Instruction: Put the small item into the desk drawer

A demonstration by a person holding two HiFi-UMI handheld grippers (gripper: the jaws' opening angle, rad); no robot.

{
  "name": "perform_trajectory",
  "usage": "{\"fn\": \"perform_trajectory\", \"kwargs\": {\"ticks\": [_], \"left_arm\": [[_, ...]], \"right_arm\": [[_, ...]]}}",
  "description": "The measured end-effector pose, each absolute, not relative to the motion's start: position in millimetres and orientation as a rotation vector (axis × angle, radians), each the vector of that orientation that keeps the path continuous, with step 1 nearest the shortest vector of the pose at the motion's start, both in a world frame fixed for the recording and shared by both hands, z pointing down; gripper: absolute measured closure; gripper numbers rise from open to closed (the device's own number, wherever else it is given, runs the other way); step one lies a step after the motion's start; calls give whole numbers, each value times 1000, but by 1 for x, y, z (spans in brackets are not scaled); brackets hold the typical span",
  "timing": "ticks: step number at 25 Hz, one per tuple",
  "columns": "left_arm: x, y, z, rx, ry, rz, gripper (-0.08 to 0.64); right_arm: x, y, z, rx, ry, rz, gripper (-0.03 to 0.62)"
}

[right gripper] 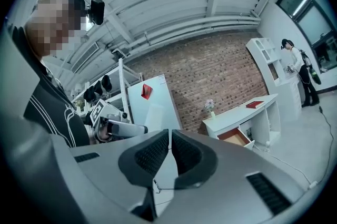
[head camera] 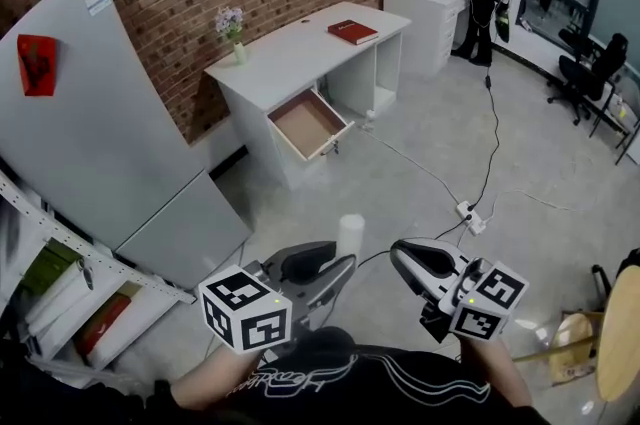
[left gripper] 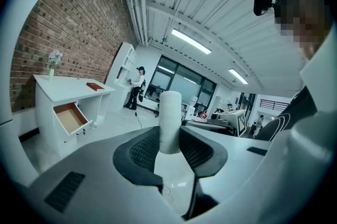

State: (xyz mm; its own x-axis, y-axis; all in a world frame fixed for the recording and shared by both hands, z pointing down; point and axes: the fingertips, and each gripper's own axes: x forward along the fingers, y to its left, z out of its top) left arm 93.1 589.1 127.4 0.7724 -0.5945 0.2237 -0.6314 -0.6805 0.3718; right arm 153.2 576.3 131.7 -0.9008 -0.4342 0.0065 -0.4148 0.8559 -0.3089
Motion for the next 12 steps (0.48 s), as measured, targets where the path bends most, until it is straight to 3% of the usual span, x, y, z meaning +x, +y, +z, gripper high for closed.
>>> {"fn": "perform_trajectory", "kwargs": {"ticks": [12], "left_arm": [[66, 547, 148, 2525, -951, 130, 425]], "right_arm": [[131, 528, 148, -694, 2959, -503, 541]]}}
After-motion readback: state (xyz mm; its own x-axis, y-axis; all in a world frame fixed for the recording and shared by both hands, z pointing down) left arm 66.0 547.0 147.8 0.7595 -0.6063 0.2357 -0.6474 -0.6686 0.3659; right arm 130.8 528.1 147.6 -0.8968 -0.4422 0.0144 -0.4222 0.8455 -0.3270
